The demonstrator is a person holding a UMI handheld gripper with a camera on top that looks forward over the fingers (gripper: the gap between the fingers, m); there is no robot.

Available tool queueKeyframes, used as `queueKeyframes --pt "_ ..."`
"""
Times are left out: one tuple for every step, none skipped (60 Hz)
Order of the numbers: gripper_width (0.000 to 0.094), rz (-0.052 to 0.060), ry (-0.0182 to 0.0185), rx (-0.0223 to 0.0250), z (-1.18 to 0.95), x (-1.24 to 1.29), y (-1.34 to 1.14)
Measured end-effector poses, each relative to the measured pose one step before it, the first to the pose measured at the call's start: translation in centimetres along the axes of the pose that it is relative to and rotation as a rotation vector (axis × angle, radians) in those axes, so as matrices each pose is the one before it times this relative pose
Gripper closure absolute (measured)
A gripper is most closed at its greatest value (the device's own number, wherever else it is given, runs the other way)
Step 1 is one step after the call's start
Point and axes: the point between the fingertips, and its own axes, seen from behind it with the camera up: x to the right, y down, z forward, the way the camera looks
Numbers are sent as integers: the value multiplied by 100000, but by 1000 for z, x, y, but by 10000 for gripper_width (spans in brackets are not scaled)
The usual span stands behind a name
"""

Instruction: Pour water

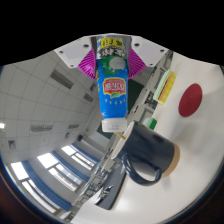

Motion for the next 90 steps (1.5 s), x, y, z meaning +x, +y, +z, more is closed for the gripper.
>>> queueKeyframes --pt "546 -3315 769 912 21 133 -259" --pt "546 -1885 134 1144 704 -275 -550" --pt "546 -3148 314 111 -561 96 252" --pt "546 3 -715 568 841 -201 -430" --pt "547 -461 -136 39 -21 -51 -76" --pt "548 59 -299 95 -29 -76 -3" --pt "547 302 -440 134 -34 -104 -24" --pt "545 436 -492 143 -15 -136 -44" --pt "547 333 -453 191 -5 -127 -49" --pt "544 190 -300 70 10 -73 -3" --pt "544 -322 182 -167 -477 129 199" --pt "545 357 -89 -212 523 -167 -218" --pt "545 354 50 -26 -15 30 48" --pt "545 407 139 -22 6 34 32" --pt "545 557 127 61 19 35 14" --pt "545 730 32 -58 15 -6 27" --pt "545 866 -36 -138 21 -12 51" --pt "542 1073 83 -207 21 2 59" --pt "542 1399 258 -153 76 105 113" --pt "541 1804 452 -144 96 81 79" --pt "542 2197 362 -40 169 76 143" --pt "543 2695 639 -109 100 113 93" --pt "543 3178 602 -136 69 122 137" --pt "543 3749 494 -282 40 107 192" --pt "543 4720 267 -384 15 24 281" --pt "544 5609 151 -671 45 38 312" --pt "544 5233 1887 -1016 -1007 310 -229" --pt "544 7351 -1757 -253 919 38 631" --pt "543 7339 -157 -664 88 29 250" --pt "544 7752 -587 -474 284 -74 172" --pt "543 8384 847 -909 -453 -291 8" --pt "544 8652 -669 -663 -99 -149 270" --pt "543 8918 -796 -639 -55 -217 274" --pt "544 8814 -1199 -759 -74 -370 245" --pt "543 8240 982 504 -882 134 329" --pt "543 9202 -3403 -1883 411 -726 324" --pt "543 8193 -1525 12 -33 300 263" --pt "542 8949 -1606 -389 -10 -322 281" --pt "542 9572 -1759 -943 63 -896 244" --pt "544 8455 -2183 -291 -67 -397 181" --pt "543 8019 -2487 -486 -107 -416 199" --pt "545 7912 -2535 -778 -14 -502 300" --pt "545 7868 -2355 -1033 14 -434 431" --pt "545 7928 -2117 -1242 53 -333 499" --pt "546 8984 -323 652 -192 -527 887" --pt "545 7116 -2817 -2805 633 -645 419" --pt "545 6811 -1525 -927 -123 467 335" --pt "544 6303 -1341 -653 58 -13 295" --pt "544 5538 -1436 -651 303 -222 368" --pt "543 3842 -1276 28 44 124 334" --pt "543 2984 -1206 332 39 87 289" --pt "543 2268 -865 362 43 126 257" --pt "543 1832 -641 188 92 119 311" --pt "543 2334 69 373 797 -757 1298" --pt "544 605 -231 -726 -277 967 -68" --pt "544 1290 235 -1086 96 260 434" --pt "544 1038 267 -1359 132 260 459" --pt "544 609 16 -1430 94 233 405" --pt "543 166 -207 -1123 135 209 287" --pt "543 74 -188 -683 -22 200 199" --pt "544 -89 -36 -105 0 220 31" --pt "543 -381 7 -107 167 -340 98" --pt "543 -367 246 892 720 -721 724" --pt "543 -645 -72 1187 -387 1042 -298" --pt "542 -649 211 302 -104 253 -112" --pt "542 -779 187 -224 -131 199 30" --pt "543 -729 -107 -157 -121 79 -28" --pt "543 -695 -415 -138 -128 5 -54" --pt "543 -862 -583 -484 -120 -85 74" --pt "541 -1279 -763 -467 -74 -145 77" --pt "541 -1629 -709 -688 703 -1023 -106" --pt "541 -1511 -167 103 -393 504 139" --pt "542 -900 552 -92 -108 136 -21" --pt "543 -35 380 -340 -77 105 46" --pt "543 351 216 -37 -35 47 -36" --pt "543 86 200 -323 8 58 51" --pt "542 -33 -48 -259 -8 14 -5" --pt "542 -241 -155 -397 322 9 -166" --pt "543 67 -51 -300 -17 17 55" --pt "543 168 -32 -133 -109 -197 156" --pt "541 254 -49 -83 -45 -11 25" --pt "525 142 -49 -64 -61 -23 -5" --pt "512 -9 -86 -136 -59 -25 23" --pt "487 -331 -116 -15 -30 -32 -50" --pt "444 -531 -94 -441 -67 -23 36" --pt "424 -340 -54 -450 220 74 -101" --pt "396 -159 -116 -669 -97 -50 116" --pt "366 -100 112 -752 -125 2 12" --pt "332 -167 166 -1146 -99 37 163" --pt "279 -629 262 -1795 -124 79 262"
